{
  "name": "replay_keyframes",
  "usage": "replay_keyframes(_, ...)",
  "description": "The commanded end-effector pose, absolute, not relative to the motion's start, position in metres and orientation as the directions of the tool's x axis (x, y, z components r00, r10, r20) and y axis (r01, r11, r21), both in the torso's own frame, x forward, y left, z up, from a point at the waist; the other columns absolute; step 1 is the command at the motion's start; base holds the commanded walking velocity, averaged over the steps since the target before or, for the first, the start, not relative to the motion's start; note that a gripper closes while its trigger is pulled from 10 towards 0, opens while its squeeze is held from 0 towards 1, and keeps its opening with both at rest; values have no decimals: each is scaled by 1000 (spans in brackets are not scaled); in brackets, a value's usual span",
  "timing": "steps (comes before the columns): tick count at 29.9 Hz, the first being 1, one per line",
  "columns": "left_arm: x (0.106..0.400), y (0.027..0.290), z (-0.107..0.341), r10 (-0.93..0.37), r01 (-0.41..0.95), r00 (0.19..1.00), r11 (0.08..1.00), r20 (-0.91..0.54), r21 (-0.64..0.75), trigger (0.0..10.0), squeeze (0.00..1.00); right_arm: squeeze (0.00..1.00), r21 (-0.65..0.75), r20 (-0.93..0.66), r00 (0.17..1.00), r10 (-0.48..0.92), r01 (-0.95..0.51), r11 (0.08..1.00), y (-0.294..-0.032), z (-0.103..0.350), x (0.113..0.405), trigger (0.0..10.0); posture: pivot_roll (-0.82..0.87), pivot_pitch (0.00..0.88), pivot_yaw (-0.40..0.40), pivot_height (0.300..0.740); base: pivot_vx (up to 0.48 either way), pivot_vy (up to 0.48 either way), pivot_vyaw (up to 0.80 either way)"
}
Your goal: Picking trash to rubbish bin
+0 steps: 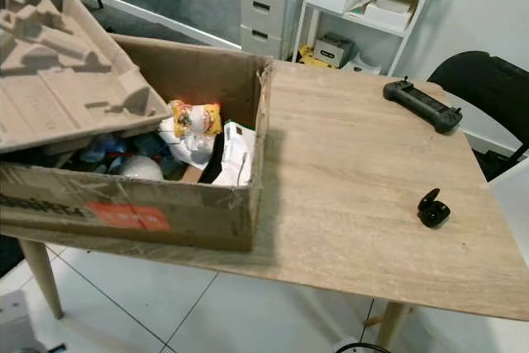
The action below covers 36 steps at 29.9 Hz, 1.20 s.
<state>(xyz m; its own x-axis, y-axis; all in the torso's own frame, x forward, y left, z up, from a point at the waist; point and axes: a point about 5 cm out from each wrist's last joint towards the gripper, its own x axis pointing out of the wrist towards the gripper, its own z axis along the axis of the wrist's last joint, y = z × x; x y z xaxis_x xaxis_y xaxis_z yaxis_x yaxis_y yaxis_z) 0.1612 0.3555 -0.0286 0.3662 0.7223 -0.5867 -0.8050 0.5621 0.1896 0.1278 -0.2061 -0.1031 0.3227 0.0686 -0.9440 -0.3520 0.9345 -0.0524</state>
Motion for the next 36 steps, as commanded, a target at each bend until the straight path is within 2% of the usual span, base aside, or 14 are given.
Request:
replay_keyframes(1, 150, 380, -14, 807, -920, 264, 375, -529, 112, 10000, 0, 0, -50, -946, 316, 68, -350, 935, -207, -104, 125, 10000, 123, 83, -62, 740, 0, 0, 0)
replay_keyframes(4, 153, 412, 20, 898, -972, 216, 235, -383, 4, 10000, 0, 0, -53, -946, 319, 67, -353, 934, -207, -104, 126, 10000, 129, 80, -68, 740, 0, 0, 0)
replay_keyframes(9, 158, 434, 51, 948, -980, 193, 198, -253, -4, 10000, 0, 0, -53, -946, 318, 69, -359, 932, -207, -103, 127, 10000, 134, 73, -73, 740, 0, 0, 0)
replay_keyframes(11, 164, 457, 94, 984, -988, 140, 131, -110, -88, 10000, 0, 0, -55, -944, 322, 69, -361, 931, -207, -103, 129, 10000, 132, 70, -71, 740, 0, 0, 0)
replay_keyframes(17, 174, 468, 137, 989, -964, 138, 146, 50, -222, 10000, 0, 0, -55, -941, 330, 70, -355, 933, -208, -102, 131, 10000, 127, 67, -67, 740, 0, 0, 0)
replay_keyframes(21, 184, 470, 167, 971, -934, 161, 207, 174, -293, 10000, 0, 0, -52, -941, 332, 73, -353, 934, -208, -101, 132, 10000, 127, 65, -65, 740, 0, 0, 0)
replay_keyframes(23, 198, 466, 208, 930, -865, 195, 313, 311, -393, 10000, 0, 0, -47, -941, 329, 78, -353, 934, -207, -102, 132, 10000, 131, 69, -66, 740, 0, 0, 0)
replay_keyframes(26, 202, 464, 222, 912, -836, 204, 351, 356, -421, 10000, 0, 0, -45, -941, 328, 80, -354, 934, -207, -102, 132, 10000, 131, 70, -66, 740, 0, 0, 0)
replay_keyframes(29, 212, 459, 251, 860, -736, 248, 466, 446, -490, 10000, 0, 0, -39, -940, 329, 85, -354, 934, -206, -102, 132, 10000, 129, 71, -64, 740, 0, 0, 0)
replay_keyframes(30, 218, 455, 268, 819, -657, 280, 544, 501, -522, 10000, 0, 0, -38, -940, 331, 87, -353, 935, -205, -101, 133, 10000, 125, 71, -64, 740, 0, 0, 0)
replay_keyframes(31, 218, 455, 268, 819, -657, 280, 544, 501, -522, 10000, 0, 0, -38, -940, 331, 87, -353, 935, -205, -101, 133, 10000, 125, 71, -64, 740, 0, 0, 0)
replay_keyframes(33, 229, 440, 308, 701, -453, 336, 706, 630, -544, 10000, 0, 0, -35, -938, 336, 91, -351, 936, -203, -101, 135, 10000, 122, 67, -63, 740, 0, 0, 0)
replay_keyframes(34, 229, 440, 308, 701, -453, 336, 706, 630, -544, 10000, 0, 0, -35, -938, 336, 91, -351, 936, -203, -101, 135, 10000, 122, 67, -63, 740, 0, 0, 0)
replay_keyframes(36, 235, 420, 340, 566, -240, 357, 824, 743, -513, 10000, 0, 0, -34, -936, 339, 92, -348, 937, -202, -101, 136, 10000, 122, 64, -62, 740, 0, 0, 0)
